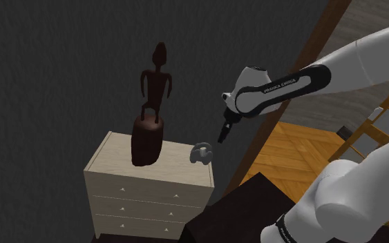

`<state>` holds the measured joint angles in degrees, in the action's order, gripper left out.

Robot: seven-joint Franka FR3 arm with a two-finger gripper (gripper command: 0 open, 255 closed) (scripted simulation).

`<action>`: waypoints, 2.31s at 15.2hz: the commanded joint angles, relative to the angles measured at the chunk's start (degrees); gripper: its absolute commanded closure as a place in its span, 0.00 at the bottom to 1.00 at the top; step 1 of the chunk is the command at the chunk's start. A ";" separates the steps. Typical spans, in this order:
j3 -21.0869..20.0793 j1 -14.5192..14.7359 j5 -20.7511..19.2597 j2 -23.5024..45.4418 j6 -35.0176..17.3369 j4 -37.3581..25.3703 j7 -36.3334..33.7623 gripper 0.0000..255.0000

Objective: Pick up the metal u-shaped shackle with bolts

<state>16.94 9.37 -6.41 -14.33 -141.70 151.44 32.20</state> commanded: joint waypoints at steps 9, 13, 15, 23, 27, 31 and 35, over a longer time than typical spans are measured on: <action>-0.64 3.95 21.72 22.97 -16.46 -7.54 26.42 0.00; -2.41 2.87 25.47 26.35 -19.26 -7.88 29.36 0.00; -3.79 1.95 27.91 28.57 -20.99 -8.24 31.32 0.00; -3.84 1.85 27.85 28.56 -20.98 -8.25 31.30 1.00; -3.86 1.88 27.86 28.56 -21.00 -8.24 31.28 1.00; -1.64 3.39 24.16 25.14 -18.27 -7.73 28.33 1.00; -0.03 4.34 20.47 21.80 -15.43 -7.49 25.45 1.00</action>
<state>16.55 13.43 15.02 8.28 -157.87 143.98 58.49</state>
